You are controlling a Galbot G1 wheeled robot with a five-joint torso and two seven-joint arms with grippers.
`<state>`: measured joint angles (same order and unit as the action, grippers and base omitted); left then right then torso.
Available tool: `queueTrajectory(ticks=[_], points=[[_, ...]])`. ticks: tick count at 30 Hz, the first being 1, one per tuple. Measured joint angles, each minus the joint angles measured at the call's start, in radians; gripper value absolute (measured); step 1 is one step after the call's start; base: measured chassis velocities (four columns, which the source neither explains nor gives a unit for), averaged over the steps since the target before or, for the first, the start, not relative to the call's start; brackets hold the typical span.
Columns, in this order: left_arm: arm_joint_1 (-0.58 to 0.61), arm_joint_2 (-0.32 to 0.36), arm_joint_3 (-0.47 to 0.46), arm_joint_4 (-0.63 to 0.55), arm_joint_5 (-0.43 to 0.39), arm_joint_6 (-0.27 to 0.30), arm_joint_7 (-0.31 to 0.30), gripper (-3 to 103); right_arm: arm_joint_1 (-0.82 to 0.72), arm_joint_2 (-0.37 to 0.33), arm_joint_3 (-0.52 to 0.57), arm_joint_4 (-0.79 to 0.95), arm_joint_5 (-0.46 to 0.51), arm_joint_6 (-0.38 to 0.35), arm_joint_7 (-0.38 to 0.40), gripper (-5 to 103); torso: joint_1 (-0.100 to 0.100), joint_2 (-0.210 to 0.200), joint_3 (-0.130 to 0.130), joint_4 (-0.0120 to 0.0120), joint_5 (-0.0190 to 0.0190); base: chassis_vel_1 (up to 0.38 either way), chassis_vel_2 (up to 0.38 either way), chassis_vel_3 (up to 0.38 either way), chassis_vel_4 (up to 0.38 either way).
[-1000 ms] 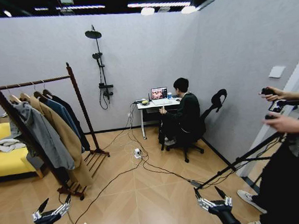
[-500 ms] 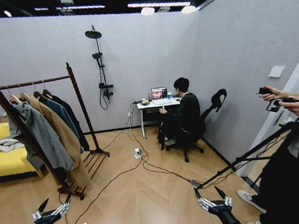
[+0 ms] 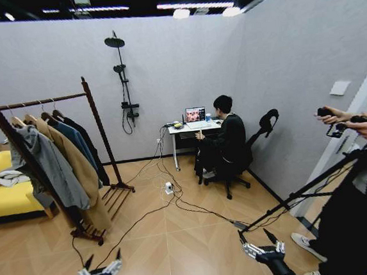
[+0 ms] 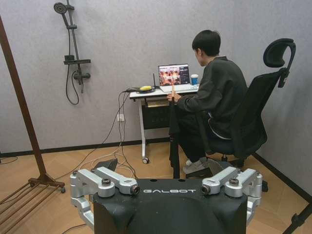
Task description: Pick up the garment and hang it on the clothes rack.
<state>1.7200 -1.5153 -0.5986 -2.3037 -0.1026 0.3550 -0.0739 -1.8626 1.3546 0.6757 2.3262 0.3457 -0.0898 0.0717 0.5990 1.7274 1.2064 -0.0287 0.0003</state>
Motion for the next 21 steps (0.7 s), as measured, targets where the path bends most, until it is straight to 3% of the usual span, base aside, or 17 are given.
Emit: queueTrajectory(ticks=[8, 10, 11, 13, 14, 15, 16, 18, 21], points=[[0.002, -0.011, 0.011, -0.004, 0.015, 0.000, -0.001, 100, 0.000, 0.000, 0.000, 0.000, 0.000, 0.000, 0.000, 100, 0.000, 0.000, 0.000, 0.0001, -0.0001, 0.000, 0.000, 0.000, 0.000], [-0.014, -0.002, 0.003, 0.051, -0.011, -0.083, 0.051, 100, 0.000, 0.000, 0.000, 0.000, 0.000, 0.000, 0.000, 100, 0.000, 0.000, 0.000, 0.0000, -0.0003, 0.000, 0.000, 0.000, 0.000], [-0.014, -0.002, 0.003, 0.051, -0.011, -0.083, 0.051, 100, 0.000, 0.000, 0.000, 0.000, 0.000, 0.000, 0.000, 100, 0.000, 0.000, 0.000, 0.0000, -0.0003, 0.000, 0.000, 0.000, 0.000], [-0.033, 0.011, -0.008, 0.114, -0.044, -0.177, 0.111, 100, 0.000, 0.000, 0.000, 0.000, 0.000, 0.000, 0.000, 100, 0.000, 0.000, 0.000, 0.0000, -0.0004, 0.000, 0.000, 0.000, 0.000], [-0.033, 0.011, -0.008, 0.114, -0.044, -0.177, 0.111, 100, 0.000, 0.000, 0.000, 0.000, 0.000, 0.000, 0.000, 100, 0.000, 0.000, 0.000, 0.0000, -0.0004, 0.000, 0.000, 0.000, 0.000], [-0.044, 0.018, -0.015, 0.152, -0.064, -0.236, 0.148, 100, 0.000, 0.000, 0.000, 0.000, 0.000, 0.000, 0.000, 100, 0.000, 0.000, 0.000, 0.0000, -0.0005, 0.000, 0.000, 0.000, 0.000], [-0.044, 0.018, -0.015, 0.152, -0.064, -0.236, 0.148, 100, 0.000, 0.000, 0.000, 0.000, 0.000, 0.000, 0.000, 100, 0.000, 0.000, 0.000, 0.0000, -0.0005, 0.000, 0.000, 0.000, 0.000], [-0.056, 0.027, -0.023, 0.194, -0.087, -0.299, 0.187, 100, 0.000, 0.000, 0.000, 0.000, 0.000, 0.000, 0.000, 100, 0.000, 0.000, 0.000, 0.0000, -0.0004, 0.000, 0.000, 0.000, 0.000], [-0.058, 0.028, -0.025, 0.199, -0.090, -0.307, 0.193, 100, 0.000, 0.000, 0.000, 0.000, 0.000, 0.000, 0.000, 100, 0.000, 0.000, 0.000, 0.0000, -0.0004, 0.000, 0.000, 0.000, 0.000]])
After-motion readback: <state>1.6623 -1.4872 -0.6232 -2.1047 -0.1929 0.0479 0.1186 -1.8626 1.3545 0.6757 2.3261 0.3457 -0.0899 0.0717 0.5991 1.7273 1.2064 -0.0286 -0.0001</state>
